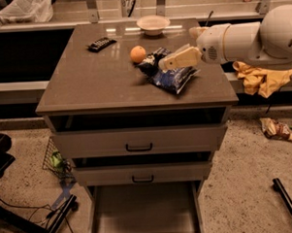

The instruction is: Pick blue chip bag from bottom drawer and place on counter

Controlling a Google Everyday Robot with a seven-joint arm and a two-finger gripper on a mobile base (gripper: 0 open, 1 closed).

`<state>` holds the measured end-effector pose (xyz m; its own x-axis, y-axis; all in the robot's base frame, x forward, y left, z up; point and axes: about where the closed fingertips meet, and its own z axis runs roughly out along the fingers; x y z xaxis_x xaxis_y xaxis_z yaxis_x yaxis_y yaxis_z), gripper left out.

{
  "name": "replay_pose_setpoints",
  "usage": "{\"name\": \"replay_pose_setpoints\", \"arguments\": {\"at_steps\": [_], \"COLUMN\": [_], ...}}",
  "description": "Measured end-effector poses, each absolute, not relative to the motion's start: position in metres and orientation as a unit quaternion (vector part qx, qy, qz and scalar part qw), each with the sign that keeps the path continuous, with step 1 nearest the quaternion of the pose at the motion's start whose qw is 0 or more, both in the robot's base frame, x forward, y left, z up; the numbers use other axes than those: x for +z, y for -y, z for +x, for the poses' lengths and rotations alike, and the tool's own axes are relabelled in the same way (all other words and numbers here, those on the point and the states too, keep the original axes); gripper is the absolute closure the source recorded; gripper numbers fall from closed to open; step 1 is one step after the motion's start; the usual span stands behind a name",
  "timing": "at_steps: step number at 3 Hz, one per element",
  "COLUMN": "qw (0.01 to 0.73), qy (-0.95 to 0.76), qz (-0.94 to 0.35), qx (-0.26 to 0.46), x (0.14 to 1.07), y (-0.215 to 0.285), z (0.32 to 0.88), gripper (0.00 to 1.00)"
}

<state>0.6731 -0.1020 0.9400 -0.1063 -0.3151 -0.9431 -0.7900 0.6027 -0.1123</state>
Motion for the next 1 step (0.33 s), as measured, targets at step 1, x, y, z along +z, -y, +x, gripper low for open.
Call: {"name": "replay_pose_setpoints", "arguments": {"at_steps": [1], "qw": [0.544], "qy": [-0.711], "qz": [-0.389], "qx": [0.218], "x": [0.9400], "y": [0.1019], "z": [0.6731], "gripper": [0.00]}}
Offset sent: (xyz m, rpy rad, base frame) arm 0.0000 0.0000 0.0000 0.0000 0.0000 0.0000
